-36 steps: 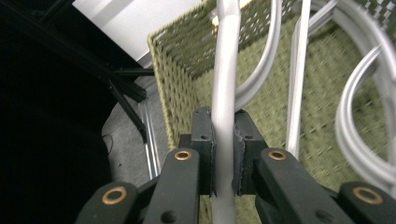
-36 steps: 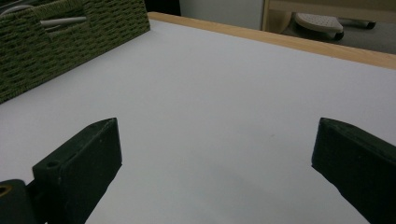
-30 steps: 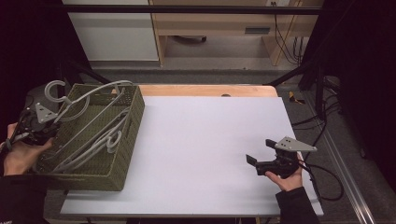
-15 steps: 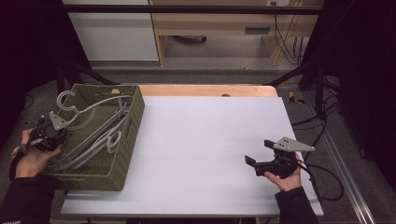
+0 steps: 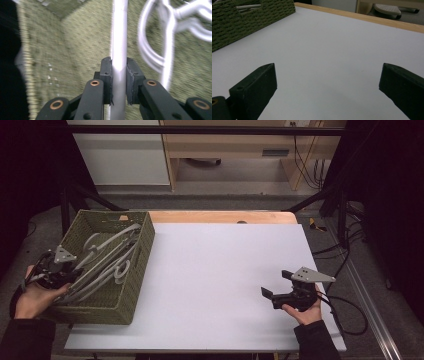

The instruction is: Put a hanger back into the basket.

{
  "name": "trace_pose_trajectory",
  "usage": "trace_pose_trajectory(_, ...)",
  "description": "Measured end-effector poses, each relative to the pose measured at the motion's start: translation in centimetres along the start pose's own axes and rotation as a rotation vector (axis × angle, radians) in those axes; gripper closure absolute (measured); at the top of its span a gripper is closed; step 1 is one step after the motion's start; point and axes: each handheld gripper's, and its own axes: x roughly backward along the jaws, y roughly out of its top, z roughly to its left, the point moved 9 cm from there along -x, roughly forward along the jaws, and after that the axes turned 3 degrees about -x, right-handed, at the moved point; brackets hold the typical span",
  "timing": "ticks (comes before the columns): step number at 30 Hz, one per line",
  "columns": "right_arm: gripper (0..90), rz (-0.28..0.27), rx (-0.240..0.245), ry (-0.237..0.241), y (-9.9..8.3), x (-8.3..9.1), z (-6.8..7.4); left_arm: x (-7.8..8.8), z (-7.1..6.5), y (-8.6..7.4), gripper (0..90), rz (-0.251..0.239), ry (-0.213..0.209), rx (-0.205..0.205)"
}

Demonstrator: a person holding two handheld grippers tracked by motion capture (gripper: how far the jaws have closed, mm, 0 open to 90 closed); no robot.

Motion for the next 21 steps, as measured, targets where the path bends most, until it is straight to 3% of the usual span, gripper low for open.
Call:
trace_pose_trajectory(3, 1.8, 0.004, 0.0, 0.006, -0.1, 0.0, 0.1, -0.3, -1.0, -0.2, 76.7, 0.027, -0.051, 0.002)
trace_pose_trajectory(6, 1.8, -0.001, 0.001, 0.001, 0.0, 0.0, 0.0, -0.4, -1.6, -0.2, 71.6, 0.037, -0.064, 0.001)
trace_pose_trajectory(11, 1.8, -0.004, 0.0, 0.001, 0.1, 0.1, 0.0, 0.4, -2.5, 0.6, 61.2, -0.022, -0.089, 0.006)
trace_pose_trajectory(16, 1.8, -0.017, -0.004, 0.002, 0.2, 0.3, 0.0, 2.2, -3.2, 2.7, 50.2, -0.154, -0.086, 0.009)
trace_pose_trajectory(17, 1.8, -0.023, -0.009, 0.006, 0.3, 0.3, 0.0, 2.6, -3.5, 3.4, 44.2, -0.2, -0.089, 0.029)
trace_pose_trajectory(21, 1.8, -0.03, -0.009, 0.002, 0.4, 0.4, -0.1, 3.9, -4.8, 5.6, 36.6, -0.36, -0.109, 0.097)
